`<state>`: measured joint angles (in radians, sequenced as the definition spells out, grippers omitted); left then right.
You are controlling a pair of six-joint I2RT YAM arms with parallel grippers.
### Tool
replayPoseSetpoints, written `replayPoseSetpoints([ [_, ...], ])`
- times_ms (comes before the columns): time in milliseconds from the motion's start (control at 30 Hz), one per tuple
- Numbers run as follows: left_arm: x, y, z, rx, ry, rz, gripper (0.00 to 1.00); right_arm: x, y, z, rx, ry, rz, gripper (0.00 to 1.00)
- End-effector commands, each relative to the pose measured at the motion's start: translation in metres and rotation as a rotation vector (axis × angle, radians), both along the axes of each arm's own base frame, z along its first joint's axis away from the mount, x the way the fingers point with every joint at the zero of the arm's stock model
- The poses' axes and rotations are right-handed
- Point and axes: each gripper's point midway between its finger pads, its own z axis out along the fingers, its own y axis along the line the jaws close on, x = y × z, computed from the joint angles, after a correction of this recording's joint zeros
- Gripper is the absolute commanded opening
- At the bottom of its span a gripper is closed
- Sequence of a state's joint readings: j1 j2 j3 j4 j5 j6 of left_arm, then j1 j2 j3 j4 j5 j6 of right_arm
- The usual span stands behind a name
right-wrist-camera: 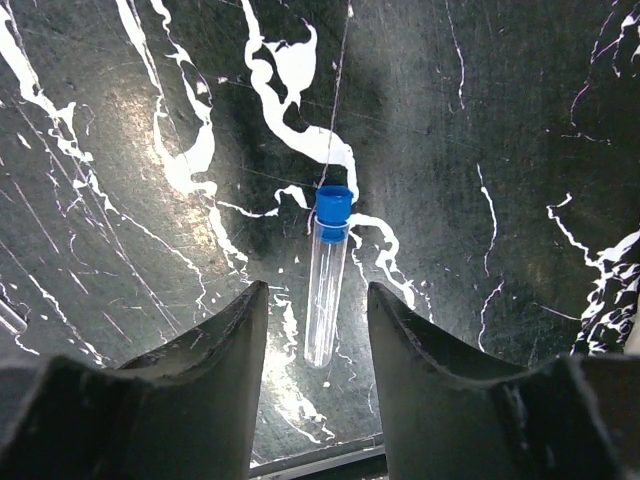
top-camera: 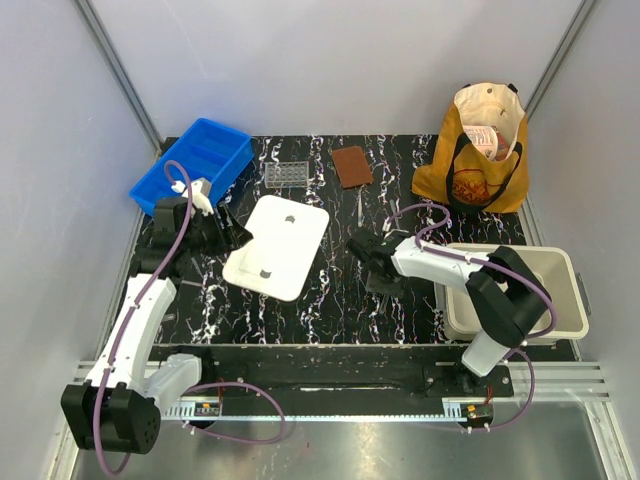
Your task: Organize the chemistry lab equipment
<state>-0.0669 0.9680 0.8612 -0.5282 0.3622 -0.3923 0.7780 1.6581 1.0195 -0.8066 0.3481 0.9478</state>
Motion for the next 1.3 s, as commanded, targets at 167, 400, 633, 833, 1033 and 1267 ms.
replayPoseSetpoints([
  [167,0.005,0.000,0.010,0.007,-0.059,0.000,0.59,-0.004,0.006,-0.010,0.048,-0.002,-0.035,0.49],
  [400,0.007,0.004,0.006,0.022,-0.044,0.021,0.58,-0.009,0.006,-0.019,0.059,0.013,-0.032,0.44],
  [633,0.005,0.002,0.003,0.017,-0.037,0.010,0.58,-0.002,0.027,-0.012,0.163,-0.015,0.071,0.25],
  [833,0.005,-0.009,0.002,-0.014,-0.002,-0.045,0.59,0.011,0.062,0.028,0.339,-0.143,0.311,0.17],
  [1033,0.001,-0.043,0.020,-0.088,0.026,-0.193,0.57,0.016,0.099,0.094,0.584,-0.398,0.569,0.17],
  [1267,-0.017,-0.114,0.061,-0.139,0.002,-0.449,0.57,0.006,0.124,0.161,0.741,-0.705,0.861,0.20],
])
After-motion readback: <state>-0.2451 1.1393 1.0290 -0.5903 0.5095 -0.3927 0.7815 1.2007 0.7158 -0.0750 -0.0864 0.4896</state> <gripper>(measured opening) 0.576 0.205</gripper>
